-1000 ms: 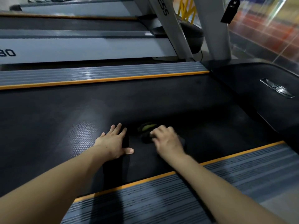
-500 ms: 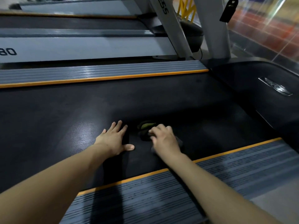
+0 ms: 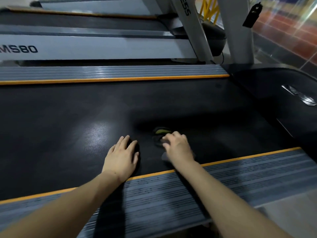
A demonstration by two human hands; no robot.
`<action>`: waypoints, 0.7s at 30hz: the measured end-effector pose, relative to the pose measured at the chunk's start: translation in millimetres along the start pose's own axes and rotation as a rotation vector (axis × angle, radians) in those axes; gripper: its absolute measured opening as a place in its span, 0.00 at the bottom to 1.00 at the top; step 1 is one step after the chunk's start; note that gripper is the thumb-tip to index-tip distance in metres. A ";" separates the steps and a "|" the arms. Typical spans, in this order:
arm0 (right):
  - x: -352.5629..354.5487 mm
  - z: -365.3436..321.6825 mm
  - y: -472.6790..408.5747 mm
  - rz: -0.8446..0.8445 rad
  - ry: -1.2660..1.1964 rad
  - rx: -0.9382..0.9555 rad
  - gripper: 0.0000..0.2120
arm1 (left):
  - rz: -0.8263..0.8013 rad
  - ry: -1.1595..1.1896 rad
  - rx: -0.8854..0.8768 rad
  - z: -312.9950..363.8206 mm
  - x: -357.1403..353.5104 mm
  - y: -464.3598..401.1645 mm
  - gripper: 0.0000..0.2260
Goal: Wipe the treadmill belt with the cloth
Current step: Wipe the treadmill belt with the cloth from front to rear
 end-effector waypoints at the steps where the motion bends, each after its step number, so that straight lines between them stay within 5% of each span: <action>1: 9.2 20.8 -0.8 0.012 0.050 -0.017 0.07 | 0.008 0.015 0.021 -0.9 1.1 3.3 0.22; 4: 41.6 90.5 1.4 0.108 0.138 -0.233 0.08 | 0.026 0.033 0.060 0.3 2.7 14.8 0.20; 7: 38.6 80.8 5.0 0.148 0.136 -0.343 0.08 | 0.077 0.052 0.079 2.7 5.5 26.2 0.18; 12: -9.0 -27.2 22.2 -0.007 -0.015 -0.046 0.06 | 0.110 0.018 0.053 8.6 12.8 25.7 0.20; 15: 2.7 -11.0 24.9 -0.058 -0.040 0.079 0.07 | 0.090 0.019 0.053 8.6 11.4 26.6 0.21; 21: 61.9 110.0 22.2 0.061 0.160 -0.316 0.06 | 0.099 0.058 0.062 7.0 11.3 23.5 0.19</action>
Point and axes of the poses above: each hand's wrist, its own y-axis away from the middle knuckle, its own x-axis out of the back of the hand, z = x × y, the point moved 7 cm from there along -y, towards the middle knuckle, and after that the axes turned 2 degrees about x, right-handed, at the moved point
